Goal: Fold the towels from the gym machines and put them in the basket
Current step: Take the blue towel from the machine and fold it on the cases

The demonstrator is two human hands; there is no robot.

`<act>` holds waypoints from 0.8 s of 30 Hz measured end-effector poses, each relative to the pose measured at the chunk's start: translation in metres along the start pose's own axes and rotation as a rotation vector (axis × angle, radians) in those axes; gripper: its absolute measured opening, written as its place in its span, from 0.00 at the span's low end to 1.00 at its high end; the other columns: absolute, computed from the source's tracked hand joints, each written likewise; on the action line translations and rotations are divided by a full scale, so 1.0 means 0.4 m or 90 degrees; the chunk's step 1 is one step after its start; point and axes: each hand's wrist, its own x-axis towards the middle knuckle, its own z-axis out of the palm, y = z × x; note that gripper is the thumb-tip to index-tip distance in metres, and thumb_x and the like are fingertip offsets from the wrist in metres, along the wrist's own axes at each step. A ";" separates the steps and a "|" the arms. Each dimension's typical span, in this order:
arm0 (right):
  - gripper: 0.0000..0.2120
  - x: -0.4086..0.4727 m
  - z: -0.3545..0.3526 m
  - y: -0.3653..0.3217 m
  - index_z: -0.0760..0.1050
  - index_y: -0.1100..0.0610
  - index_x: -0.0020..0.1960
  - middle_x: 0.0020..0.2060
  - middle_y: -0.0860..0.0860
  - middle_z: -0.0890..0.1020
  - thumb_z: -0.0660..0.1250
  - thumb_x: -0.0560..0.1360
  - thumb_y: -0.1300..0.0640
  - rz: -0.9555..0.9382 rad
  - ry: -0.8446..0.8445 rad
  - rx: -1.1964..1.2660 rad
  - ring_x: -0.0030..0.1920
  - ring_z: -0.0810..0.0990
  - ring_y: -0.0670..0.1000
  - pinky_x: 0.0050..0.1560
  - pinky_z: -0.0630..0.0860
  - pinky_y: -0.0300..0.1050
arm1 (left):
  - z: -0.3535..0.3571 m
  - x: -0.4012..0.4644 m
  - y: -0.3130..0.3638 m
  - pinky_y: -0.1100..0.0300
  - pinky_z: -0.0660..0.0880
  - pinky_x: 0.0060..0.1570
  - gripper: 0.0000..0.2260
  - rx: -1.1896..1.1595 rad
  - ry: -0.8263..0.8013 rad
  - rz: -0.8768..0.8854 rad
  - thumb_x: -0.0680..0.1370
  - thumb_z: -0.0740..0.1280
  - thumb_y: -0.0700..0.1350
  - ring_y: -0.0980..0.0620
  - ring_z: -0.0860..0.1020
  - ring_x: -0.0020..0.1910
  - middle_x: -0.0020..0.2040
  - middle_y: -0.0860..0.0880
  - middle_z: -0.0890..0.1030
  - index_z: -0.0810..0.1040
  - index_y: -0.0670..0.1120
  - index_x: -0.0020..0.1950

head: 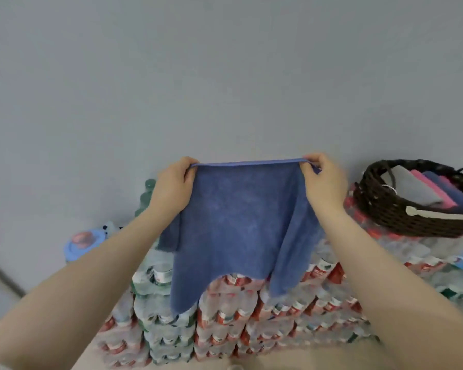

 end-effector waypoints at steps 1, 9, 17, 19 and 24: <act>0.09 0.055 0.012 0.006 0.77 0.55 0.55 0.52 0.50 0.82 0.61 0.77 0.56 -0.006 -0.012 0.004 0.50 0.78 0.49 0.43 0.64 0.35 | 0.018 0.049 0.007 0.63 0.64 0.45 0.12 0.024 0.004 0.006 0.80 0.55 0.40 0.43 0.77 0.53 0.53 0.41 0.81 0.76 0.41 0.58; 0.17 0.376 0.147 0.071 0.70 0.56 0.64 0.57 0.54 0.78 0.62 0.75 0.59 -0.118 -0.090 -0.149 0.58 0.74 0.58 0.57 0.69 0.52 | 0.127 0.349 -0.011 0.52 0.65 0.59 0.18 0.204 -0.002 0.012 0.79 0.60 0.42 0.40 0.71 0.61 0.62 0.40 0.73 0.66 0.41 0.69; 0.10 0.251 0.401 0.013 0.77 0.58 0.55 0.59 0.55 0.75 0.63 0.74 0.60 -0.399 -0.513 -0.097 0.60 0.72 0.57 0.62 0.68 0.49 | 0.151 0.240 -0.221 0.49 0.66 0.65 0.27 0.333 -0.210 -0.238 0.75 0.67 0.50 0.42 0.67 0.67 0.68 0.43 0.68 0.63 0.43 0.71; 0.12 0.199 0.465 -0.016 0.76 0.58 0.57 0.60 0.53 0.74 0.62 0.75 0.60 -0.437 -0.630 -0.067 0.60 0.73 0.55 0.62 0.69 0.49 | 0.135 0.202 -0.254 0.51 0.66 0.64 0.25 0.309 -0.217 -0.291 0.74 0.68 0.49 0.43 0.68 0.66 0.67 0.42 0.69 0.67 0.43 0.68; 0.23 0.112 0.589 -0.069 0.62 0.57 0.71 0.70 0.53 0.66 0.60 0.77 0.58 -0.429 -0.771 -0.095 0.67 0.69 0.54 0.65 0.68 0.50 | 0.107 0.130 -0.285 0.66 0.63 0.55 0.12 0.181 -0.212 -0.308 0.76 0.67 0.46 0.48 0.71 0.60 0.62 0.45 0.73 0.78 0.44 0.57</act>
